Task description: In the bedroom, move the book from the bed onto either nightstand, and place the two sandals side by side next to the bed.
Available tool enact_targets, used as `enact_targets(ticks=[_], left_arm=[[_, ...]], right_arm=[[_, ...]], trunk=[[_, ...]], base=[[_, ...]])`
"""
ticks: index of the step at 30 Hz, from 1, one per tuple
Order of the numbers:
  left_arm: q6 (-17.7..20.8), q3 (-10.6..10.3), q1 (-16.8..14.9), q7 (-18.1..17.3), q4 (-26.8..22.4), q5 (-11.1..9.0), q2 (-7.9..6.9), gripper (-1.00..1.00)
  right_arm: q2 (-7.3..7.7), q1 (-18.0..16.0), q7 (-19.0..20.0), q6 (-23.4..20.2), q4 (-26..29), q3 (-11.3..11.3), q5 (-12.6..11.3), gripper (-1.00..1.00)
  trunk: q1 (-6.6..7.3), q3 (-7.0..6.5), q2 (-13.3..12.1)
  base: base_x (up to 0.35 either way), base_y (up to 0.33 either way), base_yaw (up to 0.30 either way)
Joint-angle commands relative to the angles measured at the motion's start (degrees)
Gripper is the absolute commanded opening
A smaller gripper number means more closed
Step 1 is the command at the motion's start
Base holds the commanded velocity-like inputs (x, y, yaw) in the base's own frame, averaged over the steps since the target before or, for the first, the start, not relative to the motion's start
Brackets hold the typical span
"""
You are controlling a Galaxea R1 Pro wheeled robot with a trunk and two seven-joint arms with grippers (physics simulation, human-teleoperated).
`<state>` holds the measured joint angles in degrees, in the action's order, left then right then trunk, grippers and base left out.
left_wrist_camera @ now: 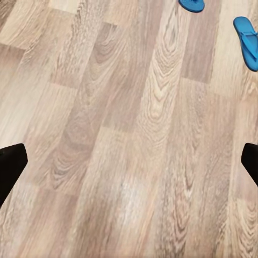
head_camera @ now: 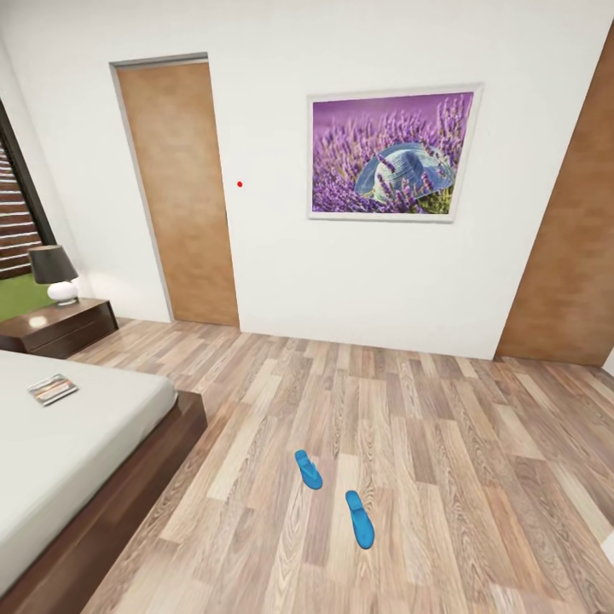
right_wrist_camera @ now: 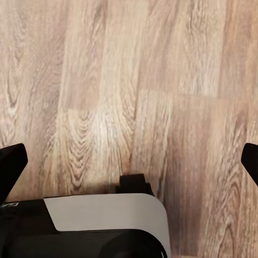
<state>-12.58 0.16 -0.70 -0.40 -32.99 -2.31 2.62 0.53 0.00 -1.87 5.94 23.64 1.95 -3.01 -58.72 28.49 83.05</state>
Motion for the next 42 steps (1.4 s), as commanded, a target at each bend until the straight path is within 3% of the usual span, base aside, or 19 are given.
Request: enact_targets(ticks=[1,8,11,16,30,42], left_arm=[[-0.2,0.0,0.0,0.0,0.0,-0.2,0.01,1.00],[-0.2,0.0,0.0,0.0,0.0,-0.2,0.01,1.00],[-0.2,0.0,0.0,0.0,0.0,-0.2,0.01,1.00],[-0.2,0.1,0.0,0.0,0.0,-0.2,-0.01,1.00],[-0.2,0.2,0.0,0.0,-0.1,-0.2,-0.14,1.00],[-0.3,0.2,0.0,0.0,-0.1,-0.2,-0.24,1.00]], right_arm=[[0.00,0.0,0.0,0.2,0.1,0.0,-0.3,1.00],[0.02,0.0,-0.1,0.4,0.6,0.0,-0.2,1.00],[0.08,0.0,-0.4,0.2,11.6,0.0,0.1,1.00],[0.03,0.0,-0.2,0.2,15.2,0.0,0.2,1.00],[0.00,0.0,0.0,0.3,11.0,0.0,0.0,1.00],[0.00,0.0,0.0,0.3,10.7,-0.1,0.2,1.00]], trunk=[[-0.01,0.05,0.0],[-0.01,0.05,0.0],[-0.01,0.05,0.0],[-0.01,0.05,0.0],[-0.01,0.05,0.0],[-0.01,0.05,0.0]], base=[[0.130,0.000,0.000],[0.125,0.000,0.000],[0.115,0.000,0.000],[0.114,0.000,0.000],[0.142,0.000,0.000],[0.150,0.002,0.000]])
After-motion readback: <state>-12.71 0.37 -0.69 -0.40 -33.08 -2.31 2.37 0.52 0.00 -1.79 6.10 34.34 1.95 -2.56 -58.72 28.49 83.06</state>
